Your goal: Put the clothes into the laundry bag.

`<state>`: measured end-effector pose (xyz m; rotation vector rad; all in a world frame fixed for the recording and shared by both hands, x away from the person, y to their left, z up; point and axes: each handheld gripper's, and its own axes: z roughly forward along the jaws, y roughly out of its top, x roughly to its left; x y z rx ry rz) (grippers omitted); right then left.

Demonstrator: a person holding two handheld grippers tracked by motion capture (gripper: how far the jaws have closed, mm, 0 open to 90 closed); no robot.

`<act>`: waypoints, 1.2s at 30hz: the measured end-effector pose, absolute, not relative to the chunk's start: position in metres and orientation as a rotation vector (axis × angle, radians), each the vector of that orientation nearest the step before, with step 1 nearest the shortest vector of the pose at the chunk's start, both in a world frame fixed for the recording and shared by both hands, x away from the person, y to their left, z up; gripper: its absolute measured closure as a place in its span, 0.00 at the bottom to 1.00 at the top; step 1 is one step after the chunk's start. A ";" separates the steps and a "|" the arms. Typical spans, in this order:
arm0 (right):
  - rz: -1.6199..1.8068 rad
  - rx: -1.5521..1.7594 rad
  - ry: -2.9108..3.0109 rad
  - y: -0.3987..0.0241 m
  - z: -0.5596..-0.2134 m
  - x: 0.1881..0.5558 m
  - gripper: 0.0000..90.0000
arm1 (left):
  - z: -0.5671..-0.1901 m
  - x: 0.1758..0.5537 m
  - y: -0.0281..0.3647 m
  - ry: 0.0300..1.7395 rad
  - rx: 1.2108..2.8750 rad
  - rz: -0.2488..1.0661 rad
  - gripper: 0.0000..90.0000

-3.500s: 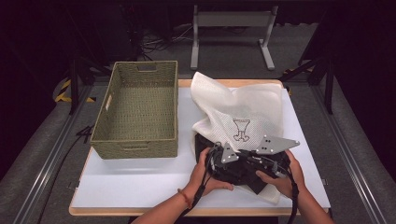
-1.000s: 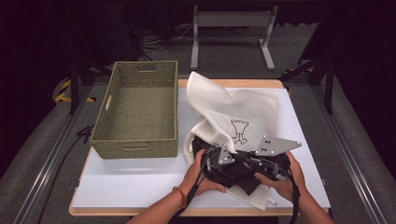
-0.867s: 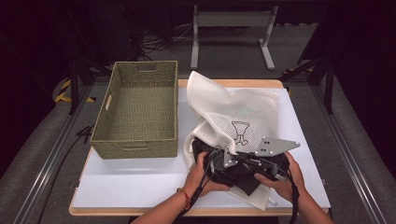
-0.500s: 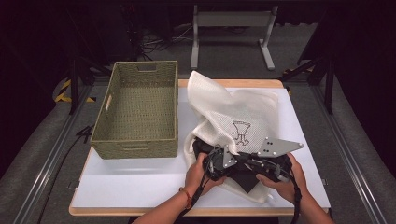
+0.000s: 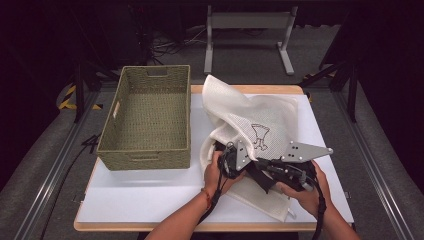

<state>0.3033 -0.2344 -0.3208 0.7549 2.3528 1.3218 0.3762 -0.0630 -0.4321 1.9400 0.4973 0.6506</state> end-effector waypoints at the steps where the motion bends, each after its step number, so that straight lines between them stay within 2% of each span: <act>1: 1.328 0.754 2.351 -0.235 -0.320 0.303 0.99 | -0.431 0.376 -0.062 0.502 1.883 0.693 0.88; 3: 1.338 0.755 2.340 -0.237 -0.317 0.301 0.99 | -0.430 0.376 -0.063 0.509 1.835 0.701 0.88; 5: 1.342 0.758 2.327 -0.237 -0.316 0.301 0.99 | -0.427 0.381 -0.059 0.486 1.894 0.719 0.88; 9: 1.326 0.786 2.301 -0.240 -0.320 0.305 0.99 | -0.429 0.389 -0.061 0.485 1.919 0.718 0.88; 10: 1.316 0.792 2.296 -0.240 -0.323 0.307 0.99 | -0.432 0.392 -0.060 0.482 1.898 0.684 0.88; 15: 1.259 0.792 2.289 -0.240 -0.332 0.310 0.99 | -0.437 0.392 -0.053 0.434 1.890 0.553 0.79; 17: 1.262 0.801 2.293 -0.241 -0.335 0.312 0.99 | -0.436 0.389 -0.050 0.414 1.902 0.553 0.75; 22: 1.245 0.803 2.289 -0.242 -0.340 0.314 0.99 | -0.432 0.379 -0.042 0.400 1.918 0.499 0.54; 27: 1.237 0.809 2.289 -0.243 -0.342 0.314 0.99 | -0.430 0.371 -0.026 0.434 1.931 0.428 0.29; 30: 1.227 0.804 2.300 -0.244 -0.344 0.314 0.99 | -0.435 0.372 -0.025 0.490 2.008 0.460 0.17; 34: 1.204 0.799 2.313 -0.242 -0.348 0.314 0.99 | -0.446 0.386 -0.021 0.583 2.030 0.431 0.17; 36: 1.191 0.794 2.327 -0.241 -0.351 0.314 0.99 | -0.448 0.391 -0.024 0.650 2.060 0.440 0.25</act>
